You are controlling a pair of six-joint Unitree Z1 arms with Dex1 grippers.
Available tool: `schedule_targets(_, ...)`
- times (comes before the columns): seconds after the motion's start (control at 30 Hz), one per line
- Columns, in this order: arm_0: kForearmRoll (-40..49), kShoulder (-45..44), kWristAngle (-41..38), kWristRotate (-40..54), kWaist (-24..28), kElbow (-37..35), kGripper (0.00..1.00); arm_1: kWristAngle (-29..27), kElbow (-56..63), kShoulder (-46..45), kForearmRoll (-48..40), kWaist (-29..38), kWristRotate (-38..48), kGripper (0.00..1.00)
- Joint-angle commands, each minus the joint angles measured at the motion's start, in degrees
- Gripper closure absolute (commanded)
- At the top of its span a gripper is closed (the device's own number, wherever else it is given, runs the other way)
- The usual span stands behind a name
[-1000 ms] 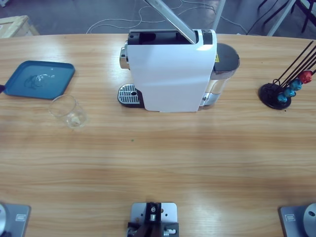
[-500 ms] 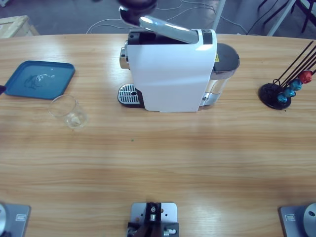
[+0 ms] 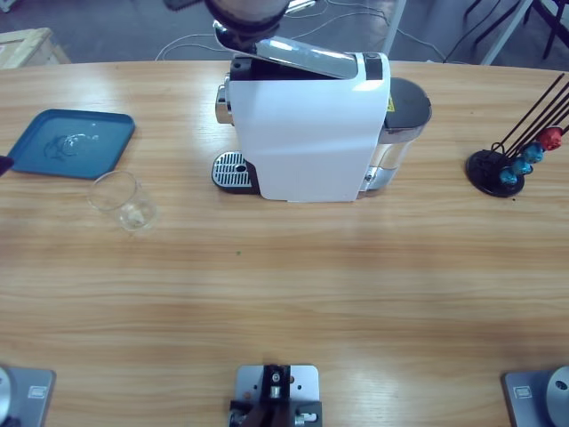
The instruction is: Pour coffee
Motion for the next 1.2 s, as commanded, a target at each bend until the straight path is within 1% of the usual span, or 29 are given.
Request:
schedule_targets(0.03,-0.1,0.8,0.6,0.5,-0.4,2.1,0.009,1.6,8.1,7.6,-0.9,1.2,2.5,1.0)
schedule_targets(0.7,-0.1,2.7,0.6,0.5,-1.0,2.0,0.009,4.3,16.2,8.5,-8.3,-0.8,6.4,1.0)
schedule_targets(1.2,-0.1,0.8,0.6,0.6,-1.2,1.9,0.009,5.7,22.9,8.4,-13.1,-0.8,10.4,1.0)
